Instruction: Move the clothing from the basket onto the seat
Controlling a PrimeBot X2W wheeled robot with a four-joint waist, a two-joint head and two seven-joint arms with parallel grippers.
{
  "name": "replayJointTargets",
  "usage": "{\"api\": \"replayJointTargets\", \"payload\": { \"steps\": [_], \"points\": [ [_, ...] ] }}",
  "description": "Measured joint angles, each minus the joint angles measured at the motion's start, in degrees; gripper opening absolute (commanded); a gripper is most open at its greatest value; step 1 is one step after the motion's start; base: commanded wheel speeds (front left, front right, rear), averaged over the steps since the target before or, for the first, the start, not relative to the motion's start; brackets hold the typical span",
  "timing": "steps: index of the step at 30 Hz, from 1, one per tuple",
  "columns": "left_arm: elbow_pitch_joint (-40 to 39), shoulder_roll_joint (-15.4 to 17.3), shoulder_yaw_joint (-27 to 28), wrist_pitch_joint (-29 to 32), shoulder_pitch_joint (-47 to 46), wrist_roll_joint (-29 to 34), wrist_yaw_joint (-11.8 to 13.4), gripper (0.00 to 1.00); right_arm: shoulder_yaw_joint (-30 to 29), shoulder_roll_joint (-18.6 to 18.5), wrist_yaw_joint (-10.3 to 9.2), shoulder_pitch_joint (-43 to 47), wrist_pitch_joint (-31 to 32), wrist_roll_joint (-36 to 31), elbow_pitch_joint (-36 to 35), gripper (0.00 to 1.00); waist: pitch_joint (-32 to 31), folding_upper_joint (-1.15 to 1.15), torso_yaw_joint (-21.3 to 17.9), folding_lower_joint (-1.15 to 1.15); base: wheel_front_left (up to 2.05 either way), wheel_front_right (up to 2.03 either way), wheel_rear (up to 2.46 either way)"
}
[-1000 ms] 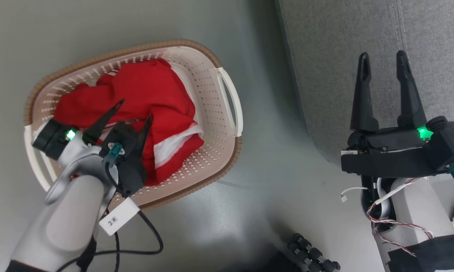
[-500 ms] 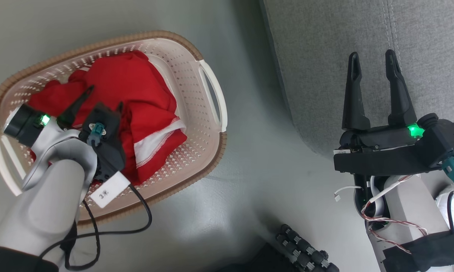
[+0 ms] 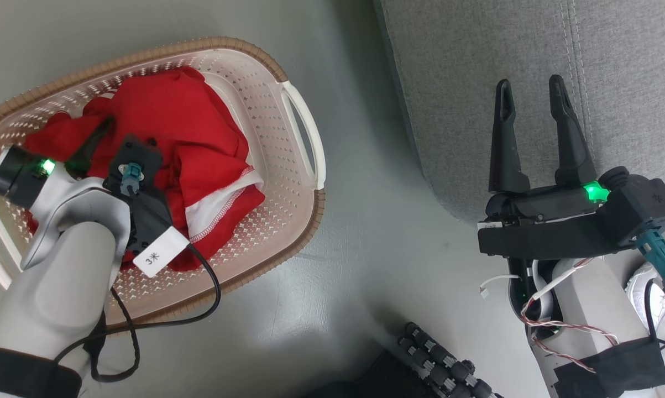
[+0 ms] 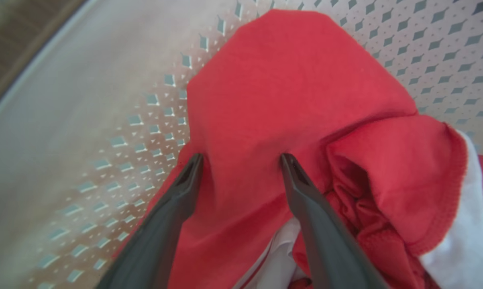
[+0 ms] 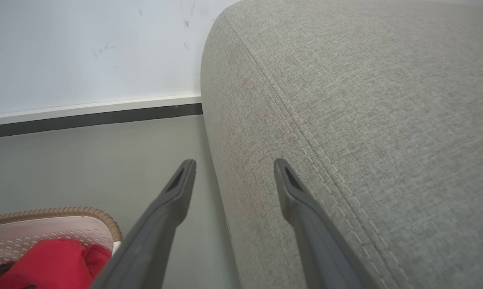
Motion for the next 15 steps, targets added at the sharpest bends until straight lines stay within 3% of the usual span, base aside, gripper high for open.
{"api": "replayJointTargets", "payload": {
  "steps": [1, 2, 3, 4, 5, 6, 7, 15],
  "points": [
    [0.3, -0.1, 0.0, 0.1, 0.0, 0.0, 0.0, 1.00, 0.1, 0.0, -0.02, -0.1, 0.0, 0.1, 0.0, 1.00, 0.0, 0.00, 0.0, 0.00, 0.00, 0.00, 0.00],
    [0.4, -0.2, -0.1, 0.1, 0.0, 0.0, 0.1, 0.88, 0.2, 0.0, -0.19, -0.3, 0.0, 0.1, -0.1, 1.00, 0.1, 0.00, 0.0, 0.00, 0.00, 0.00, 0.00],
    [0.5, -0.4, -0.1, 0.1, 0.0, 0.0, 0.2, 0.59, 0.3, 0.0, -0.25, -0.6, 0.0, 0.1, -0.1, 1.00, 0.1, 0.00, 0.0, 0.00, 0.00, 0.00, 0.00],
    [0.6, -0.6, -0.2, 0.1, 0.0, 0.0, 0.3, 0.40, 0.4, 0.0, -0.25, -1.0, 0.0, 0.1, -0.2, 1.00, 0.1, 0.00, 0.0, 0.00, 0.00, 0.00, 0.00],
    [0.8, -1.0, -0.3, 0.1, -0.1, 0.0, 0.5, 0.31, 0.4, 0.0, -0.25, -1.2, 0.0, 0.1, -0.4, 1.00, 0.1, 0.00, 0.1, 0.00, 0.00, 0.00, 0.00],
    [1.0, -1.5, -0.4, 0.0, -0.1, 0.0, 0.4, 0.05, 0.4, 0.0, -0.25, -1.3, 0.0, 0.1, -0.5, 1.00, 0.1, 0.00, 0.2, 0.00, 0.00, 0.00, 0.00],
    [1.4, -2.0, -0.6, -0.3, -0.1, 0.0, 0.4, 0.00, 0.5, 0.0, -0.27, -1.3, 0.0, 0.1, -0.5, 1.00, -0.1, 0.00, 0.3, 0.00, 0.00, 0.00, 0.00],
    [2.5, -5.4, -0.9, -2.7, -0.7, -0.2, 0.4, 0.00, 0.5, 0.0, -0.45, -2.4, 0.0, -0.8, -0.8, 1.00, -1.6, 0.00, 1.6, 0.00, 0.00, 0.00, 0.00]
  ]
}}
